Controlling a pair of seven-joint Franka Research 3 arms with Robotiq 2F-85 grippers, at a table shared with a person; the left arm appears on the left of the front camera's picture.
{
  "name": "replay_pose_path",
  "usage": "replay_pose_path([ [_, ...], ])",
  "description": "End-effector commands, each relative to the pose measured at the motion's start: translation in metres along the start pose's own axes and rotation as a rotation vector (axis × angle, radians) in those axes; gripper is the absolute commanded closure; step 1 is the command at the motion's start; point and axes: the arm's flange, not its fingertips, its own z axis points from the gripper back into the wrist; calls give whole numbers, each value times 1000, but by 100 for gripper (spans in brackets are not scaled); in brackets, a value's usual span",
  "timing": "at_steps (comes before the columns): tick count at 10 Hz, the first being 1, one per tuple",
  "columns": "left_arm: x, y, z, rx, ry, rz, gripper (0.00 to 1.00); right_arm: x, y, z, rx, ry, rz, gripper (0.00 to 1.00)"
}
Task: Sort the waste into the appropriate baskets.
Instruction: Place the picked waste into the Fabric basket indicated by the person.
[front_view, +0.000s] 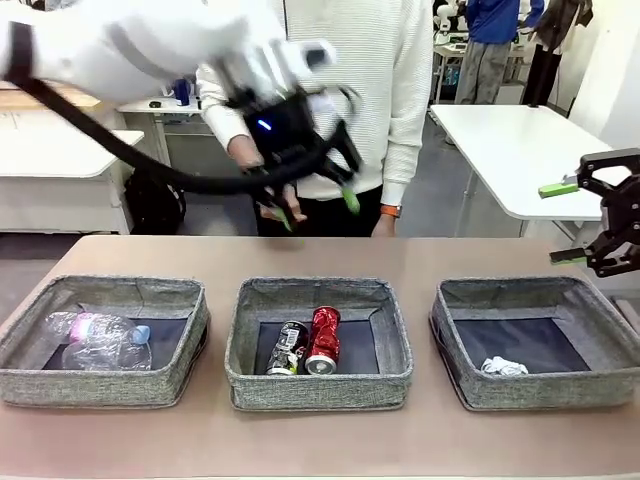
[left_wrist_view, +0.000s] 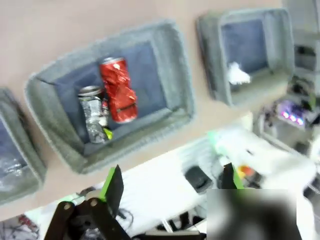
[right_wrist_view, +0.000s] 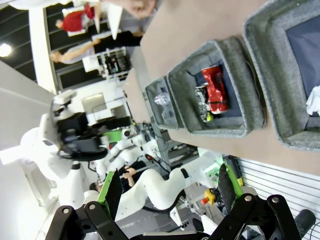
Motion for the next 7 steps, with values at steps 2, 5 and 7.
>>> replay_pose_path([
  [2, -35, 111, 71, -216, -39, 127, 0, 0, 4, 0, 18, 3, -18, 0],
  [5, -77, 256, 127, -607, -68, 251, 0, 0, 4, 0, 18, 3, -18, 0],
  [7, -109, 335, 130, -776, -146, 328, 0, 0, 4, 0, 18, 3, -18, 0],
])
